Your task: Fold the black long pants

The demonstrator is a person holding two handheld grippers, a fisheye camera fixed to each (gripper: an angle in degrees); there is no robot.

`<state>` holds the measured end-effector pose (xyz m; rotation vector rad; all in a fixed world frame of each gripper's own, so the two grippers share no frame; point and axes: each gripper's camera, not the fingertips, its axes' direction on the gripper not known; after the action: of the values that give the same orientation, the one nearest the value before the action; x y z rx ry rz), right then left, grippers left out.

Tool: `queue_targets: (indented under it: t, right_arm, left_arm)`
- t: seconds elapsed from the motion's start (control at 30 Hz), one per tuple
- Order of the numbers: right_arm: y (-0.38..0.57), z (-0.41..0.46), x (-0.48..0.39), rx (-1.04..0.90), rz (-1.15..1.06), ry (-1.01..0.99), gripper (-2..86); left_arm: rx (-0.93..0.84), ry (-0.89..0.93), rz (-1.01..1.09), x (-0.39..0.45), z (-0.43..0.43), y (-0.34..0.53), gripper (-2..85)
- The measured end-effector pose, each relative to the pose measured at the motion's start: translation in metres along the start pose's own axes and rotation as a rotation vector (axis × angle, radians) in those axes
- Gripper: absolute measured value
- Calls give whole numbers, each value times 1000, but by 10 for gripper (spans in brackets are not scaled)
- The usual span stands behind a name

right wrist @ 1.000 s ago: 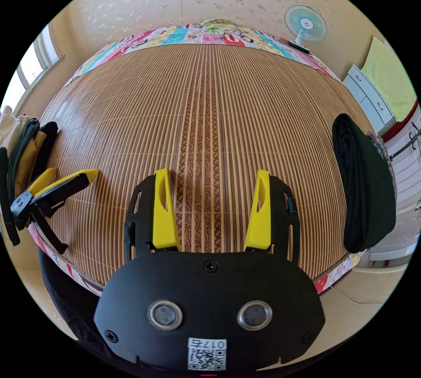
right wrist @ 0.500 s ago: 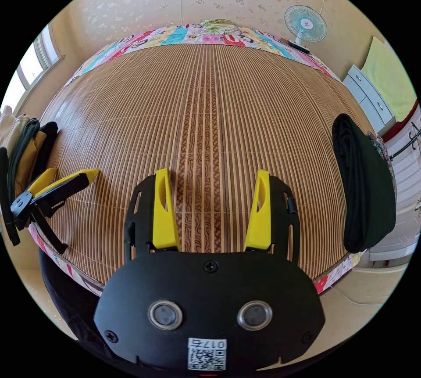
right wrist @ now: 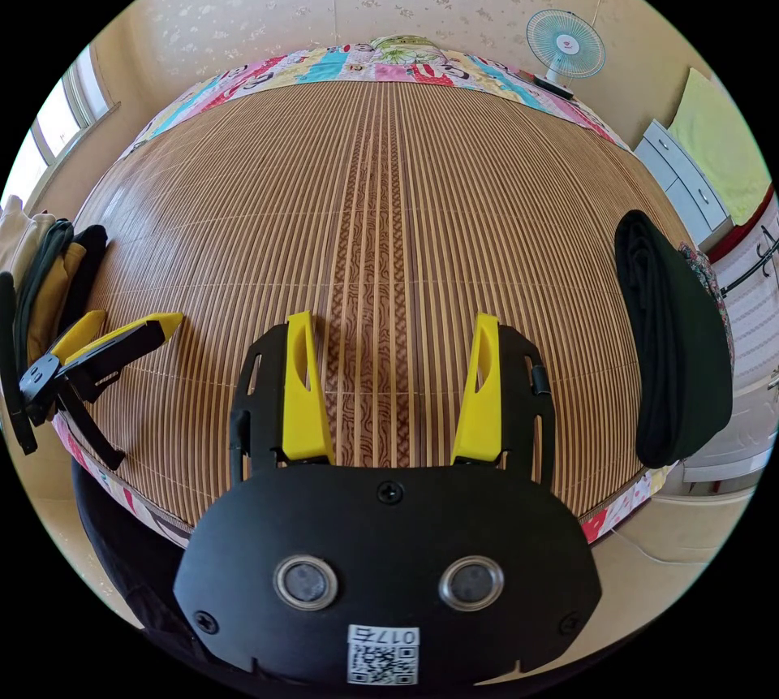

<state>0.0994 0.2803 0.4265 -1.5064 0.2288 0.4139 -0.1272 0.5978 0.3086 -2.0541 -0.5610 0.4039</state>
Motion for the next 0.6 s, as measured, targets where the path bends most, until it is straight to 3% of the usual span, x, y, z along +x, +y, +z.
queue_targets:
  t: [0.6]
  right_arm:
    - [-9,9,-14,1,2,-2,252]
  left_arm:
    - [0,1,-1,12,-2,-1,354]
